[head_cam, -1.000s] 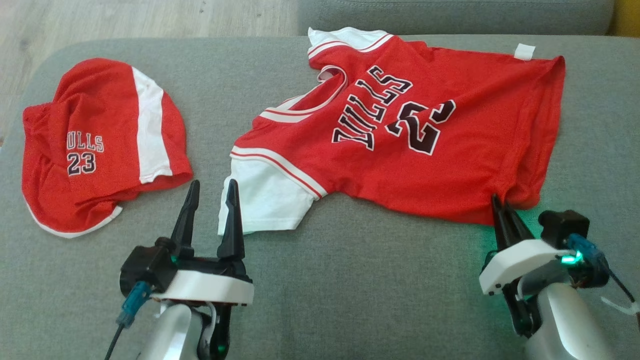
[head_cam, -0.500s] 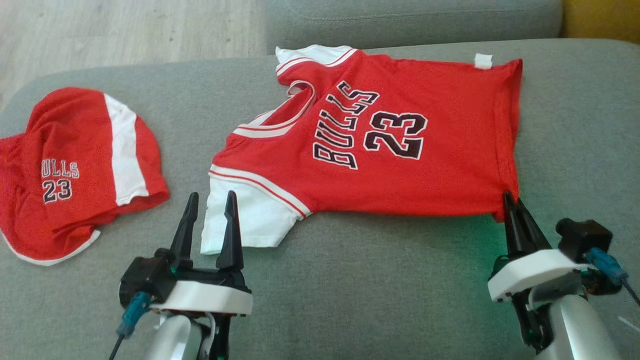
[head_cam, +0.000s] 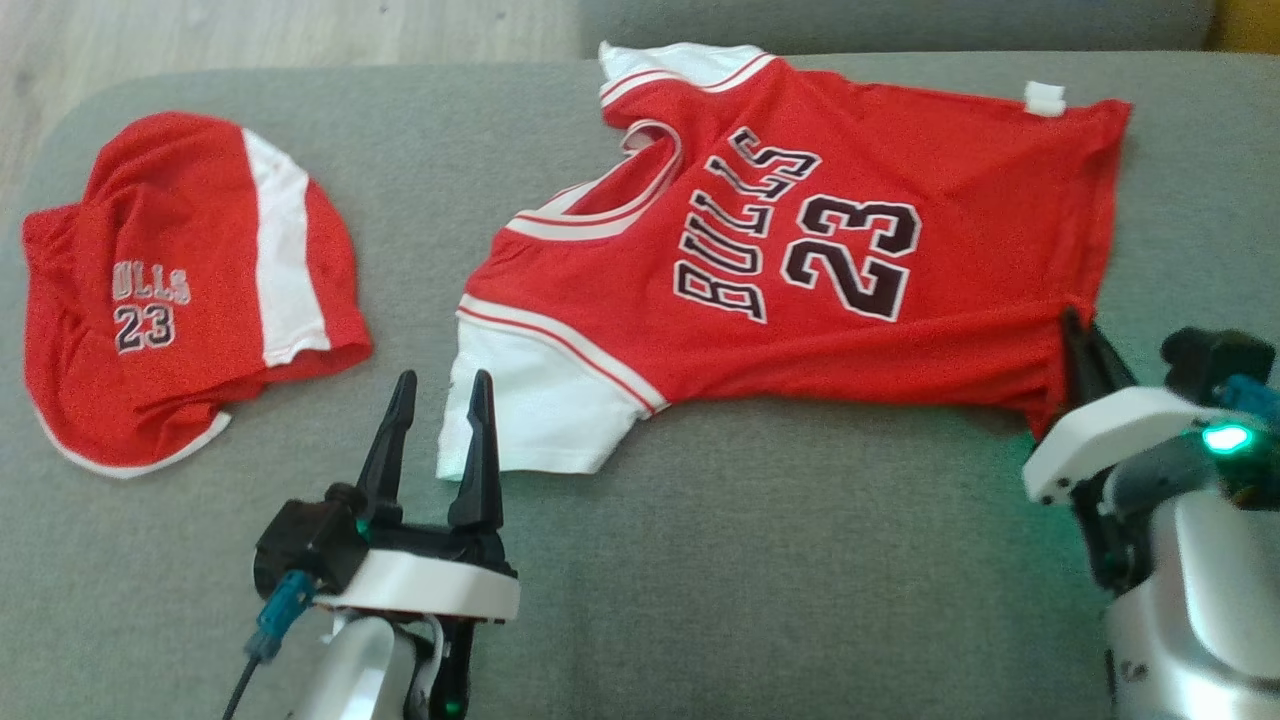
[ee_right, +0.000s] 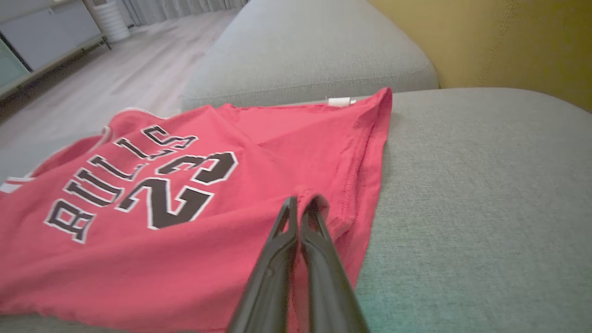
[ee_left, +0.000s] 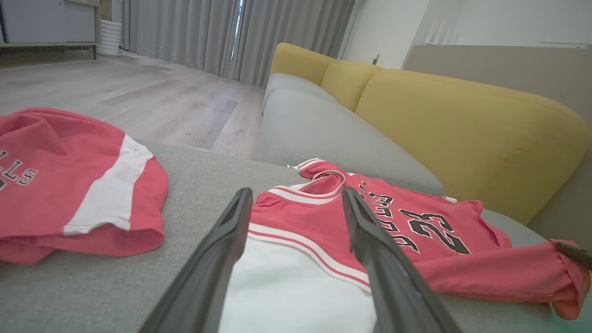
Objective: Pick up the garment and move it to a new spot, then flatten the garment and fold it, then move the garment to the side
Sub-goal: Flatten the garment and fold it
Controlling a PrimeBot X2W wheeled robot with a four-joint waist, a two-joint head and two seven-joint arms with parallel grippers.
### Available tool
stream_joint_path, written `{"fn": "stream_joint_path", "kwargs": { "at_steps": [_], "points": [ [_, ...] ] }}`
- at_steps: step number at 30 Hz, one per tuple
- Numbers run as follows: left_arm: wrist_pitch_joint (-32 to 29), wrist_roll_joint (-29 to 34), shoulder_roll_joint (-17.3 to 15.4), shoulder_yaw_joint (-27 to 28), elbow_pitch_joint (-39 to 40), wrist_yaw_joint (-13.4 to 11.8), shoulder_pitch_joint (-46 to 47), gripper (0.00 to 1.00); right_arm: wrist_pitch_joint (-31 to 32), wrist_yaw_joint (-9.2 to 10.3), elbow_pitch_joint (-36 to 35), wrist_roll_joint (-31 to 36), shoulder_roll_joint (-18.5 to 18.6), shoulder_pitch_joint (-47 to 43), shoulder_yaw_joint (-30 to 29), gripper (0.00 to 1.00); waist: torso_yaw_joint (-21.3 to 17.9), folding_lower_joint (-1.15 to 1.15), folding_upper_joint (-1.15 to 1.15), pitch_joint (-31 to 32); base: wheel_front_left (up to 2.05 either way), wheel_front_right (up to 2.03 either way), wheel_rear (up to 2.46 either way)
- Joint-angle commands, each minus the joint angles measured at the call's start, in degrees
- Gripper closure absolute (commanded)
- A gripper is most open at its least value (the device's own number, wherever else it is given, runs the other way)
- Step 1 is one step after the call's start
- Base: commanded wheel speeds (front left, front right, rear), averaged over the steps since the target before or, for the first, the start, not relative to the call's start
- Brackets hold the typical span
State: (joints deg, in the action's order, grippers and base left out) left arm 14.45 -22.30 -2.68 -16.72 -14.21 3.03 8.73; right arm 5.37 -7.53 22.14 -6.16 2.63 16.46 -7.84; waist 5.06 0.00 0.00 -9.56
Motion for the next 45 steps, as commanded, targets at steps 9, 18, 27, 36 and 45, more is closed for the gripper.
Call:
{"fn": "stream_joint_path", "kwargs": {
  "at_steps": [9,18,27,36,45],
  "points": [
    [0.55,-0.47,-0.2,1.19,1.55,0.09,3.01,0.0,2.86,0.04,8.32,14.91,1.36,8.12,-9.25,0.0,3.07,0.0,0.0,-1.64,0.0,0.0,0.0],
    [0.55,-0.46,-0.2,1.61,1.19,-0.19,2.33,0.0,-0.52,0.04,9.94,21.19,0.49,8.29,-13.95,0.0,1.01,0.0,0.0,0.29,0.0,0.0,0.0],
    [0.55,-0.05,-0.2,3.01,1.82,-0.6,1.02,0.0,-10.08,0.04,1.11,13.05,0.27,1.89,-7.92,0.0,-2.92,0.0,0.0,3.04,0.0,0.0,0.0],
    [0.55,0.38,-0.2,3.9,2.36,-0.76,0.11,0.0,-16.87,0.04,-6.91,3.06,0.26,-7.65,-2.44,0.0,-4.94,0.0,0.0,4.39,0.0,0.0,0.0],
    [0.55,1.22,-0.2,3.3,1.74,-1.21,-0.54,0.0,-19.25,0.04,-6.88,0.56,0.25,-11.44,1.58,0.0,-5.36,0.0,0.0,4.54,0.0,0.0,0.0]
  ]
}}
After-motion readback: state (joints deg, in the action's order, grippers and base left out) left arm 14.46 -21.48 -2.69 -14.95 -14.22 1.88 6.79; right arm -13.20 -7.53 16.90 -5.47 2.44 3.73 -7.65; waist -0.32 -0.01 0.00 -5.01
